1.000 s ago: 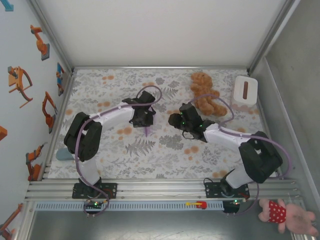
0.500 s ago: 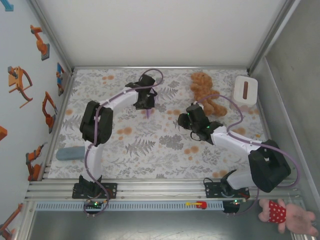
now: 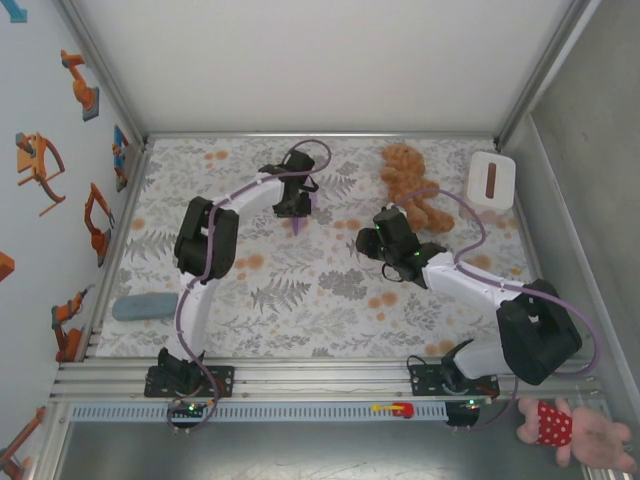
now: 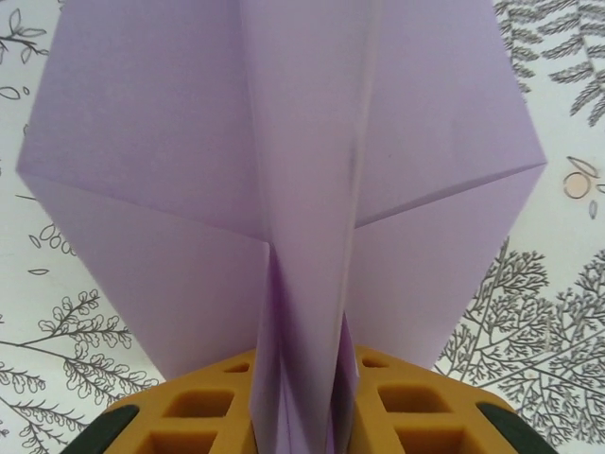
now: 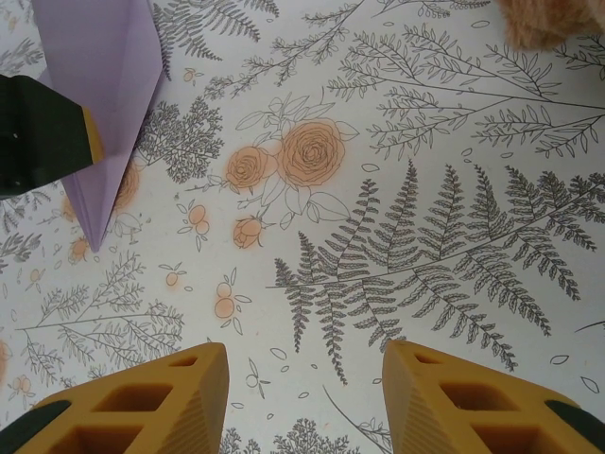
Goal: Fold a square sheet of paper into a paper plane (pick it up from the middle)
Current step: Move a paper plane to the center of the table.
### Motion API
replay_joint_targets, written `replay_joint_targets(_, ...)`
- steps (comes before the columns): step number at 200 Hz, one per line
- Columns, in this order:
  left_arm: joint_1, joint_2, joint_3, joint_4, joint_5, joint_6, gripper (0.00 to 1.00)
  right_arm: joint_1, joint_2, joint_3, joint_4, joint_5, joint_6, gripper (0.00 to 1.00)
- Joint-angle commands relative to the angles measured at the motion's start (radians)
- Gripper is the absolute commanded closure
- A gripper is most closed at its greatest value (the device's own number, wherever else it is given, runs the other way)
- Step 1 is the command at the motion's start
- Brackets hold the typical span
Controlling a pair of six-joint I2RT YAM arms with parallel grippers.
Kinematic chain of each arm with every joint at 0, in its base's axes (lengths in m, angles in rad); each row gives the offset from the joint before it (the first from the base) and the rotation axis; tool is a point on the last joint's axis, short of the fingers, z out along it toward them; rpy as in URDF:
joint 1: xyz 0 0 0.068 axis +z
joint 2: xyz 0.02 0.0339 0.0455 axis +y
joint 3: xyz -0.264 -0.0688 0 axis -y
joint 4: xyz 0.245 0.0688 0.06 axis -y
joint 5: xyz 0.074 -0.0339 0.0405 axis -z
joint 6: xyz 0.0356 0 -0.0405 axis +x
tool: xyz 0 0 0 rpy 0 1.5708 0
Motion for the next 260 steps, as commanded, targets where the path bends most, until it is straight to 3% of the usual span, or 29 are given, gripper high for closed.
replay_joint_targets(1, 0.006, 0.019, 0.018, -0.029, -0.019, -0.005, 0.74, -0.007, -0.008, -0.015, -0.012, -0.004, -0.014, 0.54)
replay_joint_targets(85, 0.004, 0.062, 0.016, -0.042, -0.016, -0.034, 0.65, -0.007, 0.014, -0.006, -0.011, -0.018, -0.012, 0.55)
replay_joint_targets(172, -0.012, 0.125, 0.078, -0.151, -0.094, -0.096, 0.54, -0.007, 0.020, 0.000, -0.014, -0.015, -0.008, 0.56)
replay_joint_targets(260, -0.011, 0.089, 0.141, -0.174, -0.037, -0.092, 0.46, -0.010, 0.011, 0.008, -0.037, 0.011, -0.008, 0.56)
